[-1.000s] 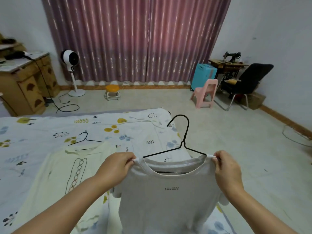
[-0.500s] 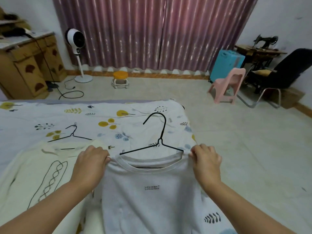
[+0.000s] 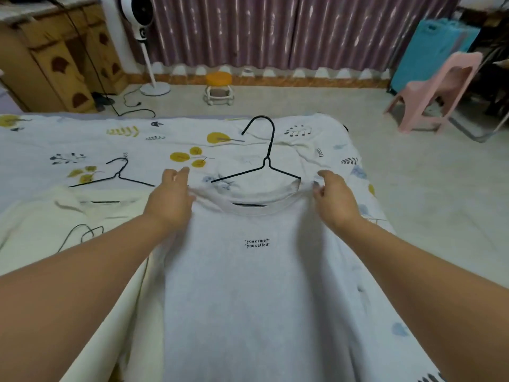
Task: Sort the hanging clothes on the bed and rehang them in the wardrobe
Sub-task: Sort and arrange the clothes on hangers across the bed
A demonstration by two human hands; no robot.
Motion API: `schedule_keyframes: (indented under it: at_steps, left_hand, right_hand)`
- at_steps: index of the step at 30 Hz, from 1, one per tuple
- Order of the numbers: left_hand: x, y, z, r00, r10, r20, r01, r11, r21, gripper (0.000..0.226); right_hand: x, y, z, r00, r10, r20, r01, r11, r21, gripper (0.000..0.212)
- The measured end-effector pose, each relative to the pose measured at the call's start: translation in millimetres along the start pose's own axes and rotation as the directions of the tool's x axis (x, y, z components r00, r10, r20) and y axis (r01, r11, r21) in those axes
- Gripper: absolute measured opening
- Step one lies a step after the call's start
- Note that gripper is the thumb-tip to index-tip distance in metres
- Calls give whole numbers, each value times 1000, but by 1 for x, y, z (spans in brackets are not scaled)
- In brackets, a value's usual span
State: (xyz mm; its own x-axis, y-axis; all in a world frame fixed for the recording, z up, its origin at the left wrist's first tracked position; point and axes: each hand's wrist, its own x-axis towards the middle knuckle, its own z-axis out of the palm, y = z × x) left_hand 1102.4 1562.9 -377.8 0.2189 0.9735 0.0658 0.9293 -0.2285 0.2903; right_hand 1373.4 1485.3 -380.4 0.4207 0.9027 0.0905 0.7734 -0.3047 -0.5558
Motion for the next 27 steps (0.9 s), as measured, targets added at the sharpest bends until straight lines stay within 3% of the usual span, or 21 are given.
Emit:
schedule_keyframes:
  at_steps: [2, 6, 13, 17, 27]
  left_hand:
    - [-4, -2, 25, 992, -55, 115, 57, 998, -9, 64]
    - [-43, -8, 70, 957, 3, 291, -10, 1000, 25, 62]
    - [-91, -12, 82, 874, 44, 483, -162, 966, 204, 42]
    - [-101, 4, 40, 749, 29, 662, -200, 962, 184, 27]
    - [-185, 61, -125, 793, 120, 597, -215, 972, 90, 25]
  right_hand:
    - [-9, 8, 22, 992, -1, 124, 3, 1000, -13, 54]
    - [-51, 32, 56, 939, 6, 344, 48, 988, -147, 56]
    - [-111, 41, 55, 845, 8, 535, 210, 914, -346, 44]
    - [-128, 15, 17, 817, 37, 575, 263, 864, -429, 33]
    - [-197, -67, -113, 845, -6, 535, 255, 884, -393, 27]
